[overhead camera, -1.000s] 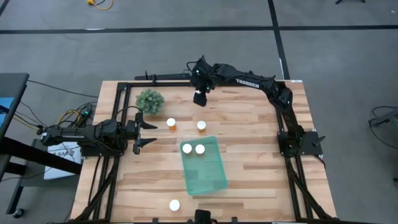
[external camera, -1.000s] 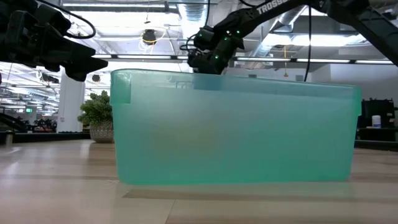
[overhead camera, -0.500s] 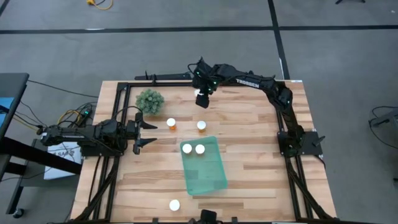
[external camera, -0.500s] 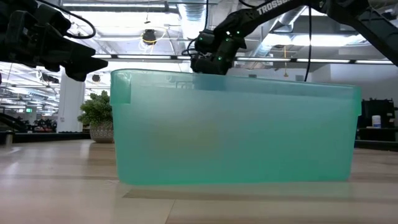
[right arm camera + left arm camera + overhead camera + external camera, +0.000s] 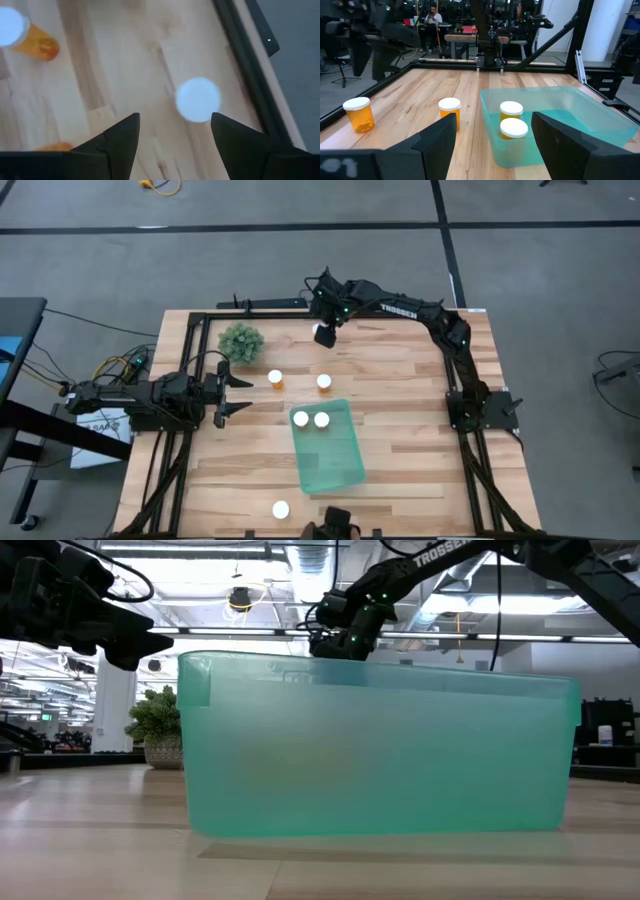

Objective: Pick and place pill bottles into a basket
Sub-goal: Put the orange pill bottle into the green bin

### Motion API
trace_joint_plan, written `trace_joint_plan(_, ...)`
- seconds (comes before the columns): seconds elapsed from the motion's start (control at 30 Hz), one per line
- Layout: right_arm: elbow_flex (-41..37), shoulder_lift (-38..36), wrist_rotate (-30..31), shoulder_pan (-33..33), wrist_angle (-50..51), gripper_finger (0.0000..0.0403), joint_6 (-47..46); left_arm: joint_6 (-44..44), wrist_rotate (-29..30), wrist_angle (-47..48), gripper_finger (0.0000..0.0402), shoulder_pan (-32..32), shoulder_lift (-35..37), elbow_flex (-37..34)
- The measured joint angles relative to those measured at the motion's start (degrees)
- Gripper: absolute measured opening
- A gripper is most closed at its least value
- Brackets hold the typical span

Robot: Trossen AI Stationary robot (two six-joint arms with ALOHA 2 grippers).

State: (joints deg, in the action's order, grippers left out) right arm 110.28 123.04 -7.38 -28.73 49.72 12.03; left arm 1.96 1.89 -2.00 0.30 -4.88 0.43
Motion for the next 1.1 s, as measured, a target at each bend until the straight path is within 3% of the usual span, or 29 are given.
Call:
trace_joint_plan(0.2,0.0,0.1,-1.2,-1.1,-2.3,0.0240,-0.8,0.0,0.0,0.0,0.0248,0.0,0.0,0.0)
trace_joint_plan(0.57,1.3,7.4,-4.1,-0.8,-3.5,0.0240,0.1,0.0,0.0,0.0,0.0248,0.0,0.0,0.0)
trace_joint_plan(1.1,6.3,7.6,-3.0,-3.4,-0.3,0.0240,-2.6,0.0,0.0,0.0,0.0248,0.0,0.0,0.0)
